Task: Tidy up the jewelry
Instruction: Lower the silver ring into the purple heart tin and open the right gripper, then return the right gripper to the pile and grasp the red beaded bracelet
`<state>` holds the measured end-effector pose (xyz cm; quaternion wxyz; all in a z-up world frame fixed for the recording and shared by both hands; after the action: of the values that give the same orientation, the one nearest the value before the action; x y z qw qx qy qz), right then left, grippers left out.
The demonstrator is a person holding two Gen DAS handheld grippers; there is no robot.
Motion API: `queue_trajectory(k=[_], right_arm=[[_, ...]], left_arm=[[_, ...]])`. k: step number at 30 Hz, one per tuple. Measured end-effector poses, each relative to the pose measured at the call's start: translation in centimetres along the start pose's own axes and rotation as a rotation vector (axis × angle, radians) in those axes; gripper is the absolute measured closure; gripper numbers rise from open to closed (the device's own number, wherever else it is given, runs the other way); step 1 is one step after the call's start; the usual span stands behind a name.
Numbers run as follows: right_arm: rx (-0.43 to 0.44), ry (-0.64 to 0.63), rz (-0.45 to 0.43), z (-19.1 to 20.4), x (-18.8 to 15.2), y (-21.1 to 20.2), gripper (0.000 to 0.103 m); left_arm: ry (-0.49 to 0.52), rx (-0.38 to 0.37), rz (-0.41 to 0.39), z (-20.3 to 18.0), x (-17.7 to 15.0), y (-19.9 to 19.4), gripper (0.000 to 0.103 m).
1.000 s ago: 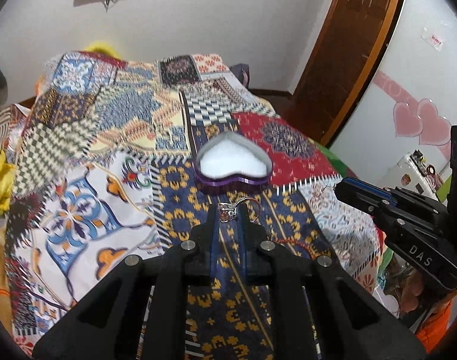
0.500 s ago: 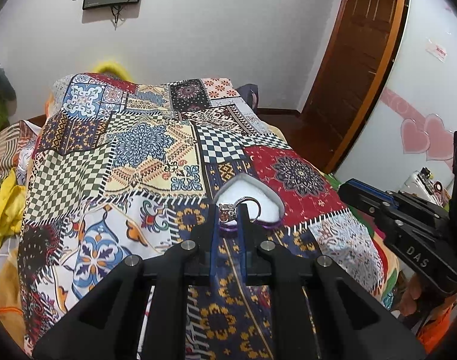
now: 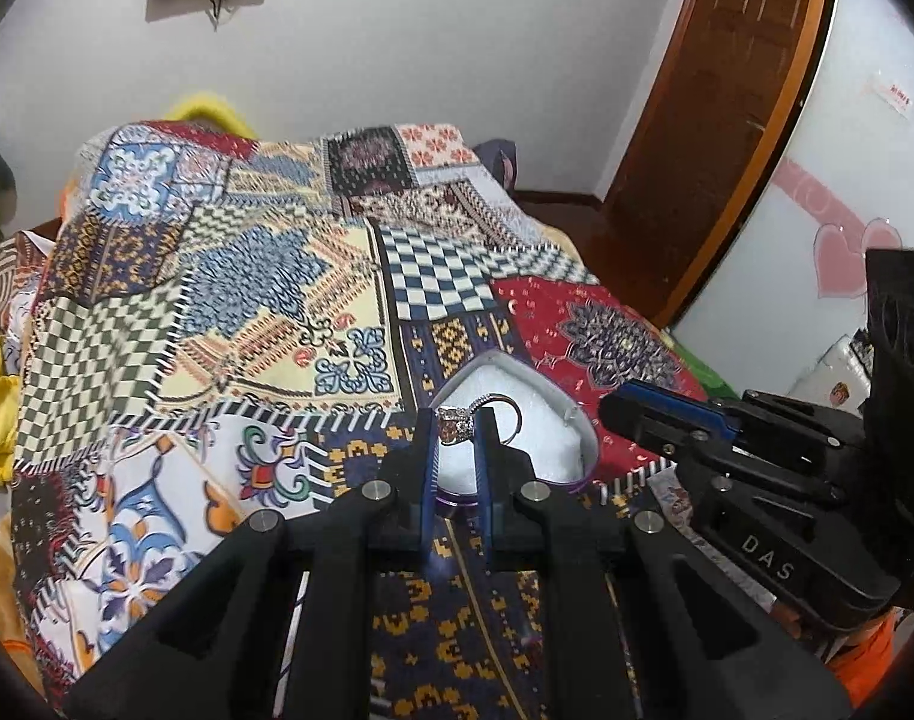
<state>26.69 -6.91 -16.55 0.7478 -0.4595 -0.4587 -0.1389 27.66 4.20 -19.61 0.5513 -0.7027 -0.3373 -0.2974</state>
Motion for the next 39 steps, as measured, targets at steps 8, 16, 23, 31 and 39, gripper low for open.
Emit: queue_trajectory(k=[8, 16, 23, 31, 39], right_arm=[[0.011, -0.028, 0.072, -0.5, -0.8, 2.2, 0.094], [0.023, -0.067, 0.101, -0.4, -1.3, 2.8, 0.094], [0.010, -0.093, 0.123, -0.3, -1.5, 2.9, 0.094], [-0.038, -0.126, 0.098, 0.0, -0.9, 1.2, 0.068], [-0.062, -0.143, 0.034, 0.5, 0.0, -2.0, 0.065]], left_arm=[[0.051, 0.003, 0.091, -0.2, -1.1, 3.9, 0.093], [0.095, 0.000, 0.114, -0.8, -0.8, 5.2, 0.093], [0.101, -0.009, 0.117, -1.1, -0.4, 5.0, 0.093], [0.117, 0.004, 0.088, -1.4, 0.0, 2.2, 0.079], [0.111, 0.018, 0.041, -1.5, 0.4, -2.1, 0.069]])
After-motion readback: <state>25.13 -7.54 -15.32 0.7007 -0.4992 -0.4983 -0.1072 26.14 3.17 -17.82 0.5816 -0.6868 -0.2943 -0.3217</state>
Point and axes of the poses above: each gripper's, at about its wrist camera, not at the fingertips, and y roughly the way its jaws point, z to its left, x to its top, the point moved 4 cm from there along y, roughly the way its jaws point, and after that the axes turned 10 degrees about -z, right-handed, at the moved point
